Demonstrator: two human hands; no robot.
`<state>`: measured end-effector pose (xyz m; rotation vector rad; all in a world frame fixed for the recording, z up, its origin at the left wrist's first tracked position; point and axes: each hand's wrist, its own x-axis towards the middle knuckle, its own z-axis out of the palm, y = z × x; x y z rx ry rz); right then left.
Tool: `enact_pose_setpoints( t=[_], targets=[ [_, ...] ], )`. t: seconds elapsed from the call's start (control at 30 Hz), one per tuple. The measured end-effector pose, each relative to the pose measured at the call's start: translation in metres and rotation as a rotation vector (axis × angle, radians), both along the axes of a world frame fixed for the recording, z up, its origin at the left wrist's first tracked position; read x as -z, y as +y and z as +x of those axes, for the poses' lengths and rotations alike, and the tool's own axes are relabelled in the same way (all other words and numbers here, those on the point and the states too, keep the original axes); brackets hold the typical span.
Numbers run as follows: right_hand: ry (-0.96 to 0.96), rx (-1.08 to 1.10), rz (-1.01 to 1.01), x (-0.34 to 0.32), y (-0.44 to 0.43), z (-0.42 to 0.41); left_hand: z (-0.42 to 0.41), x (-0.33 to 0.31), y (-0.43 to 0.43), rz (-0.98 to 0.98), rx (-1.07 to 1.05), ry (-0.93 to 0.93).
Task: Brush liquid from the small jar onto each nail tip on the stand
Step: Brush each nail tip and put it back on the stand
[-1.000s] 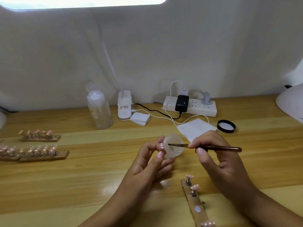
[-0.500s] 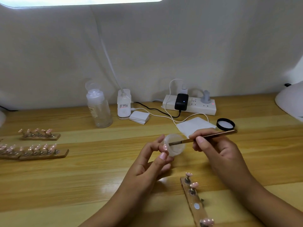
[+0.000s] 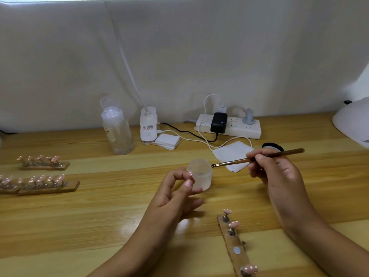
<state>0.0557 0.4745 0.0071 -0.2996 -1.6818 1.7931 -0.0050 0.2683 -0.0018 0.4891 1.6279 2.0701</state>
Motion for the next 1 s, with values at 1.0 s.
enact_pose_setpoints(
  t=[1.0],
  targets=[
    [0.061, -0.071, -0.048, 0.0, 0.004, 0.001, 0.008, -0.007, -0.002, -0.061, 0.003, 0.208]
  ],
)
